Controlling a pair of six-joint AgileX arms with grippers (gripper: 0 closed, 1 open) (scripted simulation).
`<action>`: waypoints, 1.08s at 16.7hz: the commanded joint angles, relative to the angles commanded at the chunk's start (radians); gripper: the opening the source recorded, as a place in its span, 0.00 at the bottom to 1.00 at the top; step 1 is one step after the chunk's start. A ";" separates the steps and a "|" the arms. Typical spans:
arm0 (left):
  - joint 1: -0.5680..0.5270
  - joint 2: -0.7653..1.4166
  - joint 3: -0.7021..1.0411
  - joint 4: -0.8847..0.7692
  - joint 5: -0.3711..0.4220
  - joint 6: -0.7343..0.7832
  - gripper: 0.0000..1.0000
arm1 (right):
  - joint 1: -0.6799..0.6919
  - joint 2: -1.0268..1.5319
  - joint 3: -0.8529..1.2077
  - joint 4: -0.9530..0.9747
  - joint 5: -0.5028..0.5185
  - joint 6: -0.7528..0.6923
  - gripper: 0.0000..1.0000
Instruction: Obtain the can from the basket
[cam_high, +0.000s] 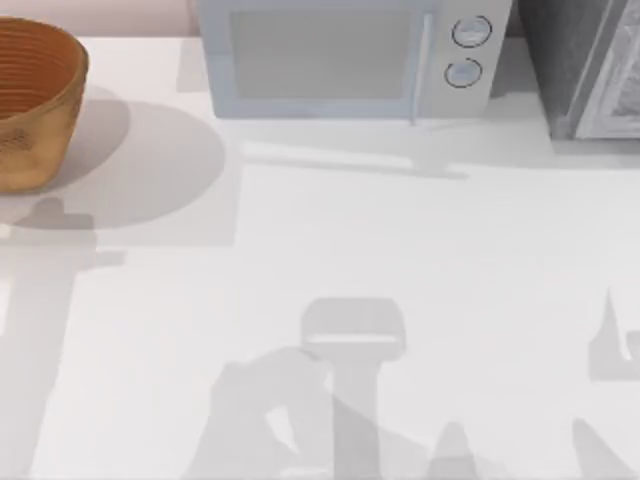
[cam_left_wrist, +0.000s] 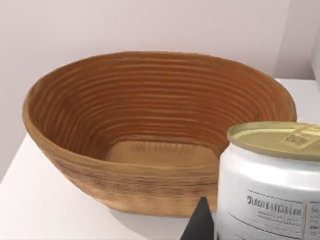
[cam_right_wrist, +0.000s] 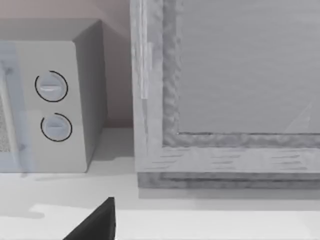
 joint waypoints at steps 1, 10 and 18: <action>-0.008 -0.100 -0.091 0.040 0.001 -0.005 0.00 | 0.000 0.000 0.000 0.000 0.000 0.000 1.00; -0.055 -0.723 -0.662 0.274 0.029 -0.020 0.00 | 0.000 0.000 0.000 0.000 0.000 0.000 1.00; -0.056 -0.769 -0.709 0.290 0.032 -0.019 0.00 | 0.000 0.000 0.000 0.000 0.000 0.000 1.00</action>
